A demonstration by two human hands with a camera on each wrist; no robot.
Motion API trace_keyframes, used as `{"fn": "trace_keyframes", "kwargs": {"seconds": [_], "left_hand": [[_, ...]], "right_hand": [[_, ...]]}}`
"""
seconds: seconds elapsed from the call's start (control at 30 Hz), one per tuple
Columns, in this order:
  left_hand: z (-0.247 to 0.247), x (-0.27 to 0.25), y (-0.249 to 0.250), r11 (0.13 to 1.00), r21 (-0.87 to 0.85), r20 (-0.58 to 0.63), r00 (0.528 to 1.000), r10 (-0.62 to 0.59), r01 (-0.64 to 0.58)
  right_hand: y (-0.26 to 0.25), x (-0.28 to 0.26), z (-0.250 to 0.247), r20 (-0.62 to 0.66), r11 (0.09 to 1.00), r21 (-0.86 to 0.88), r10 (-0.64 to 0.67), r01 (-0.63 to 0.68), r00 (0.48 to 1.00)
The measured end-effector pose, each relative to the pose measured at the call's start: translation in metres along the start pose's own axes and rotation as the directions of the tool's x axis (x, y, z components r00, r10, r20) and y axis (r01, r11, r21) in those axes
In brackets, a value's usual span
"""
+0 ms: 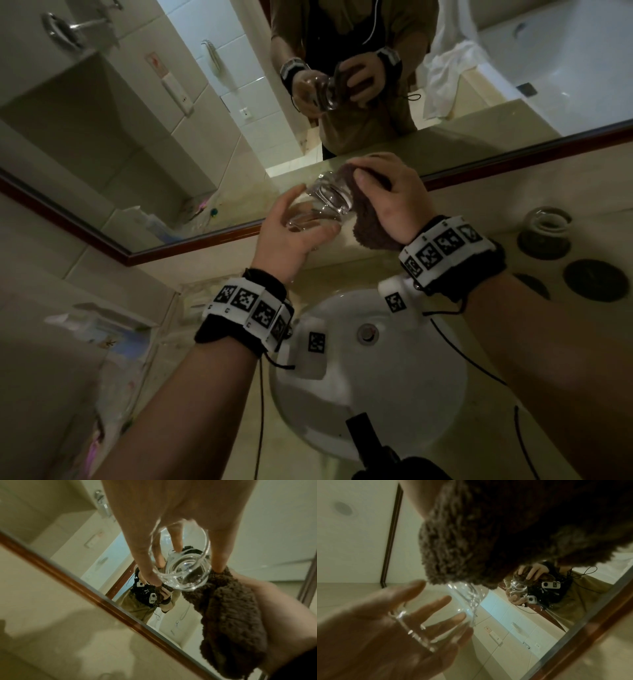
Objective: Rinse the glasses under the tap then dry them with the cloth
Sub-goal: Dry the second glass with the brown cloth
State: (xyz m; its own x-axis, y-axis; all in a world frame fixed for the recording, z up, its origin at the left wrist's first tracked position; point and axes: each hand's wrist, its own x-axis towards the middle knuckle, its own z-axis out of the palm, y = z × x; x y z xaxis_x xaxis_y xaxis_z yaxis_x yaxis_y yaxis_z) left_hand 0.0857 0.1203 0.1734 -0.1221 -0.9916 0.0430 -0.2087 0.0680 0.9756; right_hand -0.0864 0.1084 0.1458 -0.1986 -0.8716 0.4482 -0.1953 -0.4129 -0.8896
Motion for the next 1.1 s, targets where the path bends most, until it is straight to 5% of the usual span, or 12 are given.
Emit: {"fn": "trace_keyframes", "kwargs": {"seconds": [0.13, 0.27, 0.47, 0.6, 0.77, 0.9, 1.0, 1.1], "left_hand": [[0.001, -0.002, 0.003, 0.958, -0.278, -0.063, 0.994, -0.094, 0.073], [0.003, -0.004, 0.010, 0.878, -0.463, 0.059, 0.992, -0.108, 0.123], [-0.004, -0.003, 0.020, 0.928, -0.314, 0.179, 0.972, -0.151, 0.202], [0.006, -0.003, 0.027, 0.939, -0.233, 0.094, 0.967, -0.239, 0.254], [0.021, -0.004, 0.027, 0.948, -0.265, -0.041, 0.980, -0.194, 0.177], [0.024, -0.005, 0.029, 0.956, -0.281, 0.006, 0.996, -0.084, 0.082], [0.026, -0.007, 0.032, 0.963, -0.264, 0.021, 0.998, -0.051, 0.055], [0.029, -0.004, 0.033, 0.977, -0.211, -0.046, 0.999, -0.013, 0.003]], "right_hand": [[-0.001, -0.011, 0.010, -0.100, 1.000, -0.031, -0.001, -0.002, 0.995], [-0.013, -0.020, 0.024, -0.149, 0.994, -0.058, -0.096, 0.088, 0.984], [-0.021, -0.021, 0.021, -0.168, 0.971, -0.146, -0.213, 0.189, 0.963], [-0.022, -0.022, 0.021, -0.173, 0.966, -0.180, -0.215, 0.184, 0.961], [-0.028, -0.026, 0.023, -0.159, 0.968, -0.163, -0.216, 0.190, 0.963], [-0.027, -0.021, 0.018, -0.147, 0.979, -0.175, -0.134, 0.108, 0.980], [-0.019, -0.014, 0.012, -0.149, 1.000, -0.029, -0.003, -0.001, 0.989], [-0.022, -0.014, 0.012, -0.166, 0.999, -0.035, -0.025, 0.019, 0.986]]}}
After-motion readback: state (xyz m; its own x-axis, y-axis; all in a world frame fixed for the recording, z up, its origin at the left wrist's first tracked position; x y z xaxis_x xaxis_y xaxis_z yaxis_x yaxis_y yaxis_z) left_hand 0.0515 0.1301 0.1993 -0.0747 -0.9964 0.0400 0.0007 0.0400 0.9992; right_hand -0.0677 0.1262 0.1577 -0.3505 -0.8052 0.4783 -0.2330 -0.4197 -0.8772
